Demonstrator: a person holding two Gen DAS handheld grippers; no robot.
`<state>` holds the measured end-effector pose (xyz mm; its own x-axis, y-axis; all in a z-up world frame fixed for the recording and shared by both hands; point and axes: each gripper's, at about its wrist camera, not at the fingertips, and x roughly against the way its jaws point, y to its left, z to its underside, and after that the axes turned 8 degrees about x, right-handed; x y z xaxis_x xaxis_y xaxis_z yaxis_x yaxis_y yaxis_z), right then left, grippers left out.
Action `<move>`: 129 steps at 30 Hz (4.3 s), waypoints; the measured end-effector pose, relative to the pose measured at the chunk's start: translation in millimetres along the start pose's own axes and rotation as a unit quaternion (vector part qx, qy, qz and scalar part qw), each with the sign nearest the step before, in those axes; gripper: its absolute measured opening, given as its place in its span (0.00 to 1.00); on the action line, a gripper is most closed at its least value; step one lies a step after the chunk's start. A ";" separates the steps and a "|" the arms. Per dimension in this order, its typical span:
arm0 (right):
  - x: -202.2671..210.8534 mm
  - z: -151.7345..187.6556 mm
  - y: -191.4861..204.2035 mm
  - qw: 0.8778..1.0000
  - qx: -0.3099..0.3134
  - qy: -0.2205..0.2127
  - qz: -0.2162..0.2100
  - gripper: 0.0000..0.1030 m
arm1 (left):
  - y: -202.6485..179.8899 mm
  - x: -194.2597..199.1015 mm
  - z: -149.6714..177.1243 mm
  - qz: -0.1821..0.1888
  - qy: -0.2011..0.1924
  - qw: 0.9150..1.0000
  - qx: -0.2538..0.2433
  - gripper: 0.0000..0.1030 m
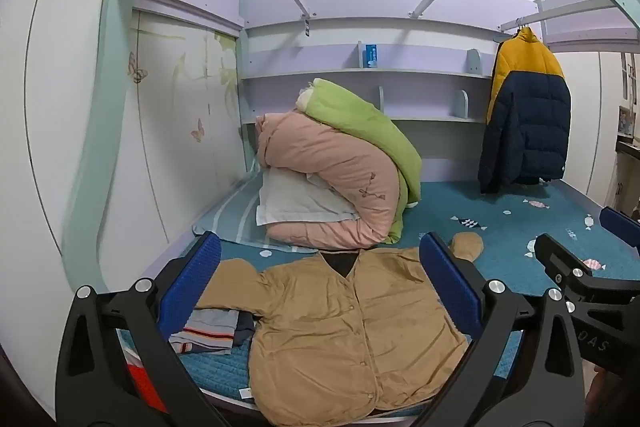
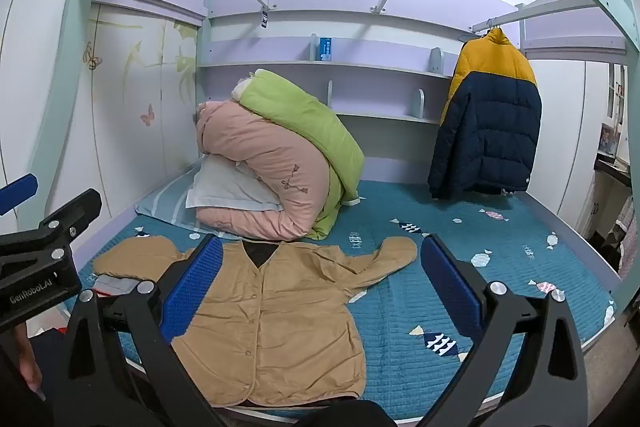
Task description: Fold large clothes
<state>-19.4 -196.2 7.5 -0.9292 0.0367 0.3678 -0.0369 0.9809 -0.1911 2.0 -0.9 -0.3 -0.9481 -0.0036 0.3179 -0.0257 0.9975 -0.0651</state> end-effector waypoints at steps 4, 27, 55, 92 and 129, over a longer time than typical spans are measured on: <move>-0.3 0.0 0.0 1.000 -0.002 0.002 -0.001 0.93 | -1.1 -2.0 -2.7 -0.001 -0.003 1.000 0.003 0.96; 0.8 -2.3 0.0 1.000 -0.006 0.000 -0.003 0.93 | -10.0 1.9 3.8 0.012 -0.009 1.000 0.005 0.96; -3.0 -0.6 9.5 1.000 -0.004 0.003 -0.002 0.93 | -12.1 4.1 5.0 0.011 -0.008 1.000 0.003 0.96; -4.9 2.3 10.5 1.000 -0.004 0.001 -0.002 0.93 | -6.0 2.7 7.5 0.013 -0.005 1.000 0.007 0.96; -72.6 20.7 27.3 0.999 -0.003 0.054 -0.010 0.93 | 13.2 -69.4 24.9 -0.007 0.051 0.999 0.012 0.96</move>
<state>39.5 -176.0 -43.3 -0.8834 0.0365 0.4671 -0.0534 0.9826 -0.1777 59.6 10.8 -46.8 -0.9106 -0.0090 0.4132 -0.0474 0.9954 -0.0829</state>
